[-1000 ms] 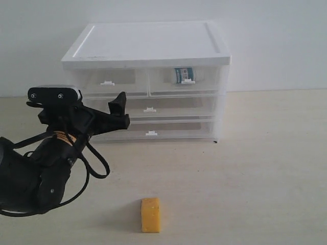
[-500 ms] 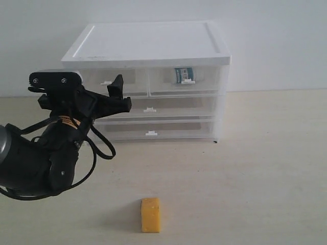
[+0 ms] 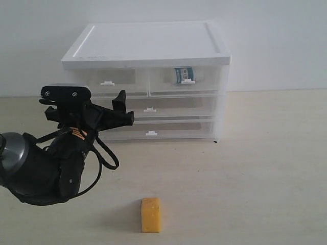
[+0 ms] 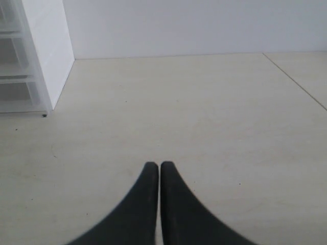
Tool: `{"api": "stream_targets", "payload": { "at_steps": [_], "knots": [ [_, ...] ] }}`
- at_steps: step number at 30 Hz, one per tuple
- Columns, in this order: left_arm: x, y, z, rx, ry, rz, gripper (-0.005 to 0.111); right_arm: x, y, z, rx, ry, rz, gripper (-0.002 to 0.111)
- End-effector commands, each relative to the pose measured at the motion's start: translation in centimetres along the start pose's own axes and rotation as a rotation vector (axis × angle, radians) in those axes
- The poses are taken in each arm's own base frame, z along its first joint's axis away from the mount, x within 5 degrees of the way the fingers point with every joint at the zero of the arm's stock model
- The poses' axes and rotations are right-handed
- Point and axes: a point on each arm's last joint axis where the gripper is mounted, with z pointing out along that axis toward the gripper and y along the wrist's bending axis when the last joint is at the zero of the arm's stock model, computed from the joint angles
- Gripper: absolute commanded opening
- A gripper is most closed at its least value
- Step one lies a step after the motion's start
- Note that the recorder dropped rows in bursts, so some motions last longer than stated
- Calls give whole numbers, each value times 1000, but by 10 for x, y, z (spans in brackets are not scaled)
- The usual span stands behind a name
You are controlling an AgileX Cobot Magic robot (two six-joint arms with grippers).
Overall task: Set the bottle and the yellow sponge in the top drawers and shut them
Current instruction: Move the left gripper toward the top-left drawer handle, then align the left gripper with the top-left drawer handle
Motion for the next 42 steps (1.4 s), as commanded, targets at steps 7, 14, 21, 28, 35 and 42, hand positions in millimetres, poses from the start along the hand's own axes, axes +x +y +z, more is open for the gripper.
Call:
{"api": "stream_targets", "payload": {
  "at_steps": [7,14,21,28,35,42],
  "knots": [
    [-11,-1,0,-7,-35,-7,80,0,0,0,-2,-10,3,0],
    [-17,0,0,-14,-49,-6,80,0,0,0,-2,-10,3,0],
    [-18,0,3,-28,-57,-17,59,0,0,0,-2,-10,3,0],
    [-20,-1,5,-29,-63,-20,11,0,0,0,-2,-10,3,0],
    [-20,0,5,-30,-63,-18,4,0,0,0,-2,-10,3,0],
    [-20,-1,5,-23,-64,-17,21,0,0,0,-2,-10,3,0]
  ]
}}
